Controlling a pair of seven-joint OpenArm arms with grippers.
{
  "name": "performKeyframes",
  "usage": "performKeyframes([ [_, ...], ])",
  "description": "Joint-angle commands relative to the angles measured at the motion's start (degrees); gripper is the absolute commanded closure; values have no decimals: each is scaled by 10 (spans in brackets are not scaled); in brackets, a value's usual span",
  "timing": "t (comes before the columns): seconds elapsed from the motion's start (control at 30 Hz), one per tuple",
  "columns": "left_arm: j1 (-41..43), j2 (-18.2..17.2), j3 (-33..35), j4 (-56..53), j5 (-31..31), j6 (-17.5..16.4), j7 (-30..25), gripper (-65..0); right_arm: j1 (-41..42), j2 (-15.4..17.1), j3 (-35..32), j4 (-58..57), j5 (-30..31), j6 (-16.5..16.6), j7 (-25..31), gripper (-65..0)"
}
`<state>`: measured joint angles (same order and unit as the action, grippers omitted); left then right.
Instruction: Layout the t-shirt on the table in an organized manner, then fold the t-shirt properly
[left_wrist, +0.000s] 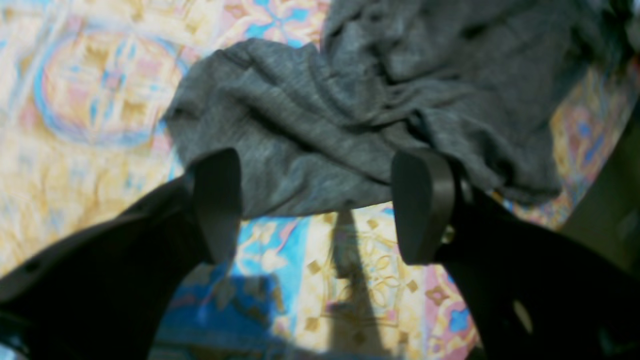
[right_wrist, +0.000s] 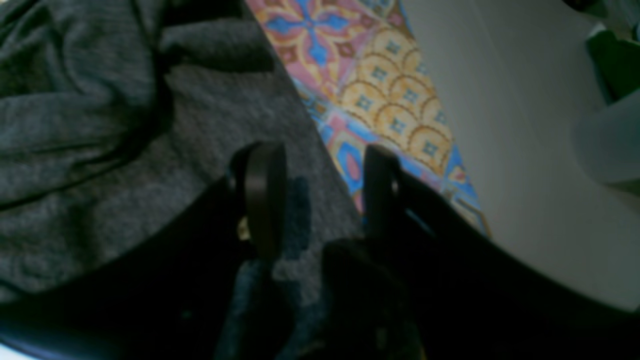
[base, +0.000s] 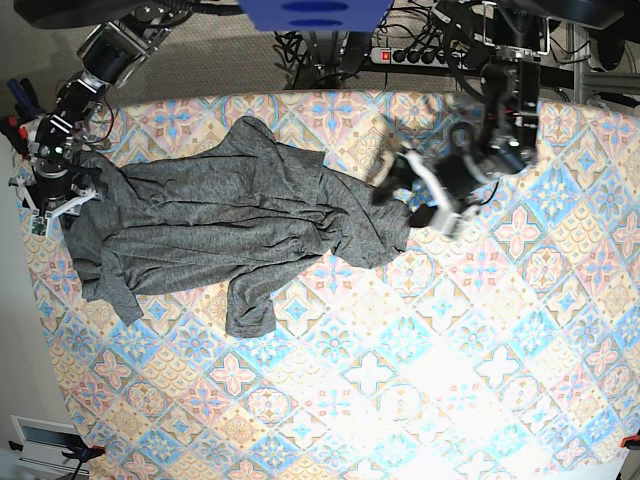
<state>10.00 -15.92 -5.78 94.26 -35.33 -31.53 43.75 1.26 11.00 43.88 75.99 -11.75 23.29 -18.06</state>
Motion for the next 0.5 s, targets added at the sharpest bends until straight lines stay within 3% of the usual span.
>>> performKeyframes([
  [0.0, -5, -4, -14, -16, -26, -11, -9, -450, 7, 11, 0, 12, 5, -4, 14, -240],
  [0.1, -10, -6, -15, -64, -59, -17, -9, -449, -2, 11, -1, 12, 5, -4, 14, -240],
  [0.3, -25, -1, -13, -77, -56, -17, -15, -449, -3, 11, -1, 12, 5, -4, 14, -240],
  [0.47, -92, 30, 19, -198, -28, -18, -15, -449, -4, 11, -1, 12, 5, -4, 14, -239],
])
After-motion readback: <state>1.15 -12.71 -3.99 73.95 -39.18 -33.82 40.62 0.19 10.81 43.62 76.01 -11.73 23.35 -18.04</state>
